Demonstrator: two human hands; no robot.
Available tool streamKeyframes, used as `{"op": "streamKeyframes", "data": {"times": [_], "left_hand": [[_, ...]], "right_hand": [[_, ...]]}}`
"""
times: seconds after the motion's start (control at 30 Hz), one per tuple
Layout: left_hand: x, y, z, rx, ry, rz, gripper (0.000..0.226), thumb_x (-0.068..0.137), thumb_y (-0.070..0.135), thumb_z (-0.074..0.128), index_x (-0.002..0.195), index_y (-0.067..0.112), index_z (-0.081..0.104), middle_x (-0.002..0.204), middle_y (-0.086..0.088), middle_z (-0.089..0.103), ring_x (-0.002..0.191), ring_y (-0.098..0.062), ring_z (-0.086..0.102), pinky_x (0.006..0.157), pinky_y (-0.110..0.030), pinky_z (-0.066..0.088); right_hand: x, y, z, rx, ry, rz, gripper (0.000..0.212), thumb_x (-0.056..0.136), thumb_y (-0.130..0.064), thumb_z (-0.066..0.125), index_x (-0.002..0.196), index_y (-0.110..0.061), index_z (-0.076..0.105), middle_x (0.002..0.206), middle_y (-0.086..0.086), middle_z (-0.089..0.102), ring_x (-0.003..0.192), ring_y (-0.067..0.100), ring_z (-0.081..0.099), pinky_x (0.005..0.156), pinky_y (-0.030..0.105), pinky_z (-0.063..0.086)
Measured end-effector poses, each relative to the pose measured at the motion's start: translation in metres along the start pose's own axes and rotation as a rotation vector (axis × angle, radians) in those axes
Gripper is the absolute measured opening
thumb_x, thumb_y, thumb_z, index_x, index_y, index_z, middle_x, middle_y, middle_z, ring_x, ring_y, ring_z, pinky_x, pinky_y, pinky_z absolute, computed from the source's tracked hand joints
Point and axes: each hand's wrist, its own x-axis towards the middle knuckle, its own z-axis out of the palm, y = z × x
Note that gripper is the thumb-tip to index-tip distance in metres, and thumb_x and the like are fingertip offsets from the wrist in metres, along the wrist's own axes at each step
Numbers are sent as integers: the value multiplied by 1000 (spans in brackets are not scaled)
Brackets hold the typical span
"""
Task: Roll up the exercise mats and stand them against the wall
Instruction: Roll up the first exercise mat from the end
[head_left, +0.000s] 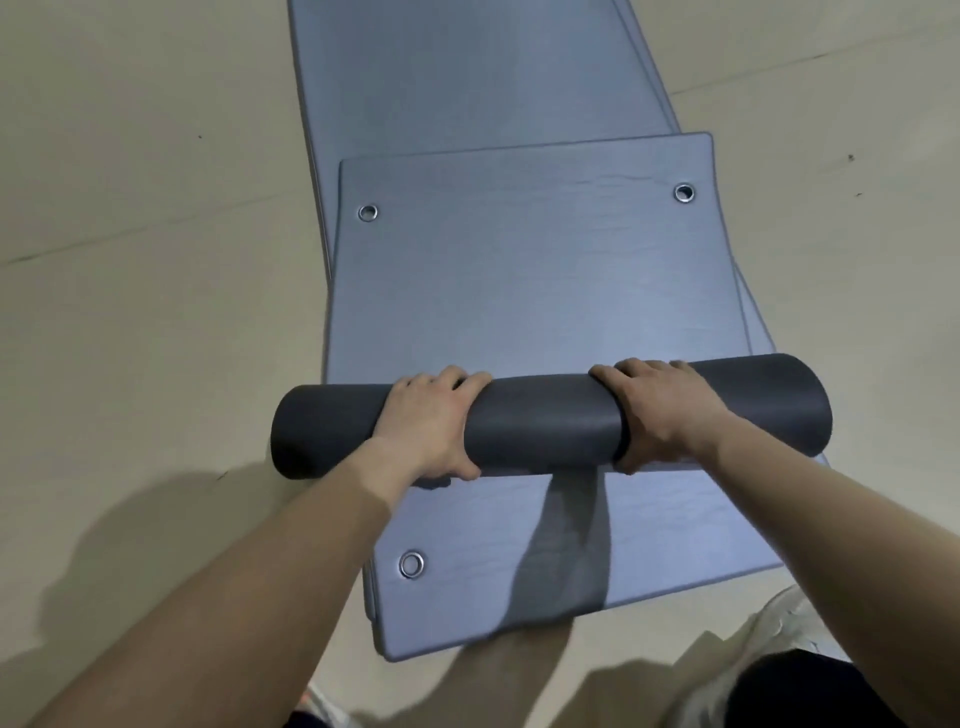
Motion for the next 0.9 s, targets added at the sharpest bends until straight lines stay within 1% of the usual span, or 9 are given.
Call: {"op": "streamKeyframes", "data": {"times": [0.1, 0.23, 0.3, 0.37, 0.4, 0.53, 0.63, 0.73, 0.9], "left_hand": [[-27, 8, 2, -87, -240, 35, 114, 47, 62, 86, 145, 40, 33, 132, 10, 52, 115, -25, 59, 92, -42, 50], [-13, 0, -21, -237, -387, -13, 116, 43, 59, 93, 146, 44, 39, 136, 11, 58, 123, -24, 57, 100, -41, 47], [-20, -2, -23, -202, -192, -100, 112, 51, 64, 89, 149, 40, 40, 143, 4, 55, 128, -28, 54, 107, -42, 41], [-43, 4, -11, -98, 199, -174, 89, 69, 67, 77, 146, 31, 47, 143, -4, 51, 131, -33, 50, 110, -43, 35], [-56, 9, -1, -71, 283, -172, 86, 77, 65, 71, 148, 26, 43, 150, -7, 43, 139, -37, 41, 114, -45, 31], [-39, 15, 28, 60, 89, -162, 143, 63, 80, 71, 159, 19, -16, 167, -11, -20, 153, -38, -19, 124, -52, -2], [12, -4, 15, 35, 151, -171, 148, 56, 83, 74, 160, 22, -11, 170, -6, -8, 155, -34, -12, 124, -50, -2], [34, -13, 8, 104, 159, -91, 149, 54, 85, 72, 160, 20, -9, 170, -3, -1, 156, -33, -1, 125, -54, 6], [47, -19, -3, 192, 279, -5, 126, 54, 72, 77, 156, 25, 20, 157, -2, 35, 137, -33, 39, 114, -48, 29]], "right_hand": [[-42, -16, 30, 59, -64, 3, 126, 54, -72, 78, 159, -32, 21, 150, 2, 49, 135, 29, 49, 118, 52, 33], [-81, -49, 74, -19, 152, 110, 136, 53, -73, 85, 159, -20, 20, 157, 12, 38, 145, 38, 33, 119, 61, 25], [-64, -42, 56, 42, 157, 90, 136, 53, -79, 81, 160, -24, 17, 158, 9, 35, 147, 35, 30, 121, 59, 21], [-37, -27, 25, 83, 175, 79, 136, 50, -85, 77, 159, -27, 19, 159, 9, 32, 151, 33, 24, 123, 58, 15], [-26, -21, 11, 74, 171, 86, 135, 49, -88, 75, 157, -26, 22, 159, 10, 31, 152, 33, 21, 124, 60, 10], [-20, -16, 15, 18, 268, 158, 128, 45, -91, 73, 143, -14, 41, 153, 15, 37, 147, 38, 26, 122, 68, 5], [-27, -25, 51, -40, 250, 172, 153, 43, -76, 86, 163, -12, 16, 167, 22, 17, 155, 45, 13, 116, 72, 2], [9, -13, 48, -68, 370, 195, 134, 52, -34, 94, 161, -13, 17, 164, 24, 25, 151, 45, 21, 112, 75, 14], [36, 12, 3, -123, 281, 141, 127, 43, -68, 83, 150, -22, 32, 140, 9, 50, 125, 35, 49, 105, 62, 37]]}}
